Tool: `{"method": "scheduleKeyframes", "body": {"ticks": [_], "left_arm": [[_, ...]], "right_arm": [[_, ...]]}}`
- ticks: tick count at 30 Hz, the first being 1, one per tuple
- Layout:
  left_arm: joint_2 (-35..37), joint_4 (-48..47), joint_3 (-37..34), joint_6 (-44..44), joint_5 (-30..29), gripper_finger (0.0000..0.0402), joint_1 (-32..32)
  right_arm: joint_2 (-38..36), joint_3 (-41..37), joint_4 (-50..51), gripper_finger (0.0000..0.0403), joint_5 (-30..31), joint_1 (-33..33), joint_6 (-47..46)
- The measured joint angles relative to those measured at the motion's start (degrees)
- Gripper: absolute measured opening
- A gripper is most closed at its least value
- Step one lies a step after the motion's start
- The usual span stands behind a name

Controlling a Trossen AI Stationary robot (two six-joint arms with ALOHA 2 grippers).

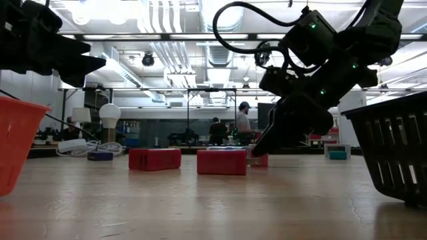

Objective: Pick & Place Office items
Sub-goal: Put the top pink white charger adapter in the black bin

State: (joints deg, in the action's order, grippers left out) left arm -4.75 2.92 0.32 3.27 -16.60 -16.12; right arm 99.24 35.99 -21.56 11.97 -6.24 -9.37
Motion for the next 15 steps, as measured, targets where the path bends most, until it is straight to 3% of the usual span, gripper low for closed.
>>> {"method": "scheduleKeyframes", "body": {"ticks": [8,15], "left_arm": [[0.0,0.0,0.0,0.0,0.0,0.0252,0.0],[0.0,0.0,0.0,0.0,0.0,0.0252,0.0]], "right_arm": [[0.0,0.0,0.1,0.0131,-0.1,0.0,-0.7],[-0.2,0.0,0.3,0.0140,-0.3,-0.1,-0.5]]}}
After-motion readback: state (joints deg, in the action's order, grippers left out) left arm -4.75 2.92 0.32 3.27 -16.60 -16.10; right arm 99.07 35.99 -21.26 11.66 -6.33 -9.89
